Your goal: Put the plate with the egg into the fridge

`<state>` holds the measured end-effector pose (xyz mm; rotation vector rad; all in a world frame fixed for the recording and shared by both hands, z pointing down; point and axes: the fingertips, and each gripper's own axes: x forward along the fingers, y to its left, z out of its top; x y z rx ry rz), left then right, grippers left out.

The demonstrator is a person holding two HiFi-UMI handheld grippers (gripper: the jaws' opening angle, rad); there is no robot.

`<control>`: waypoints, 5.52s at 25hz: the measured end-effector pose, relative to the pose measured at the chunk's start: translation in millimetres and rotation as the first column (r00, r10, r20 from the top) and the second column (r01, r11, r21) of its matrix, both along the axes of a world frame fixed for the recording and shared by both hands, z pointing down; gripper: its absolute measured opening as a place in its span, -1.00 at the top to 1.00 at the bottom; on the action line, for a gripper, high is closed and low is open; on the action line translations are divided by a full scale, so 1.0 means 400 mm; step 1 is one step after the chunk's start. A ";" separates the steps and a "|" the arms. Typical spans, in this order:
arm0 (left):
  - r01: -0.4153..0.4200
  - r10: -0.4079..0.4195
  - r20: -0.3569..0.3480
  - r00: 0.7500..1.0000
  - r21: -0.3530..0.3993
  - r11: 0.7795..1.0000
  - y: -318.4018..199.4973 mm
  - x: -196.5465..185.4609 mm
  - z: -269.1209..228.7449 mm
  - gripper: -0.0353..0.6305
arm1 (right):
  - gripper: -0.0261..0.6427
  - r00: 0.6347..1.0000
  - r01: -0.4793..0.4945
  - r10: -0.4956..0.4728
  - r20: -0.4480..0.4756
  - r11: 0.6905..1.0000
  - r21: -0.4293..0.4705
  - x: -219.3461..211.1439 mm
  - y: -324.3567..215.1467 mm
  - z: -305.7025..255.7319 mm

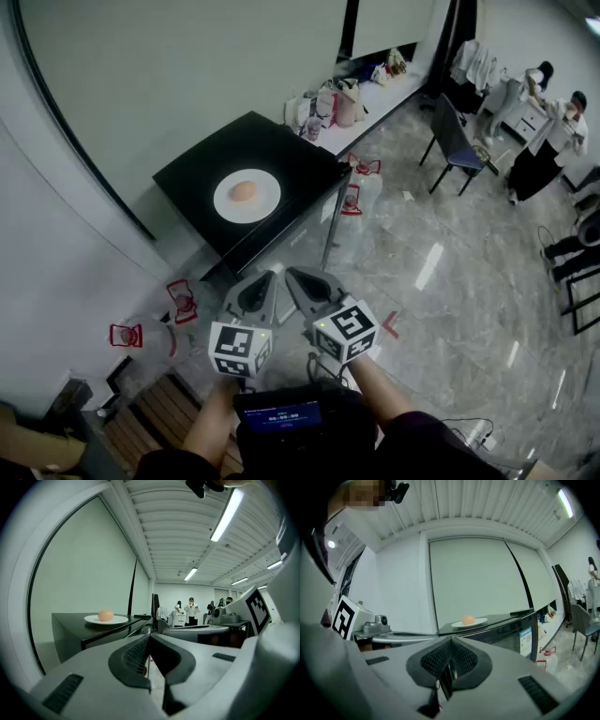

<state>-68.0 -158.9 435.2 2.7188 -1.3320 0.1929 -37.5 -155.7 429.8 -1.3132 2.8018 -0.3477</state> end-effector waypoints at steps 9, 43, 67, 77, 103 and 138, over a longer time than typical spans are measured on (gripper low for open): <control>-0.047 0.047 -0.016 0.999 -0.017 0.999 0.033 0.033 0.018 0.87 | 0.90 0.999 -0.051 0.051 -0.016 0.999 -0.002 0.023 0.039 0.015; 0.056 -0.052 0.033 0.998 -0.134 0.989 0.083 -0.191 0.168 0.87 | 0.88 0.978 -0.193 0.180 -0.108 0.972 -0.135 -0.119 0.059 0.256; -0.109 0.121 0.032 0.992 -0.246 0.963 -0.011 -0.401 0.319 0.87 | 0.57 0.690 -0.688 0.587 -0.423 0.714 -0.130 -0.212 -0.078 0.552; -0.148 0.160 0.028 0.987 -0.255 0.956 -0.024 -0.374 0.331 0.87 | 0.63 0.671 -0.718 0.620 -0.407 0.679 -0.151 -0.210 -0.071 0.559; -0.222 0.242 0.057 0.969 -0.234 0.946 -0.039 -0.351 0.326 0.87 | 0.72 0.701 -0.705 0.633 -0.328 0.685 -0.184 -0.205 -0.052 0.541; -0.511 0.538 0.041 0.842 -0.259 0.819 0.129 0.086 0.383 0.87 | 0.80 0.755 -0.646 0.591 -0.282 0.743 -0.172 0.238 0.225 0.562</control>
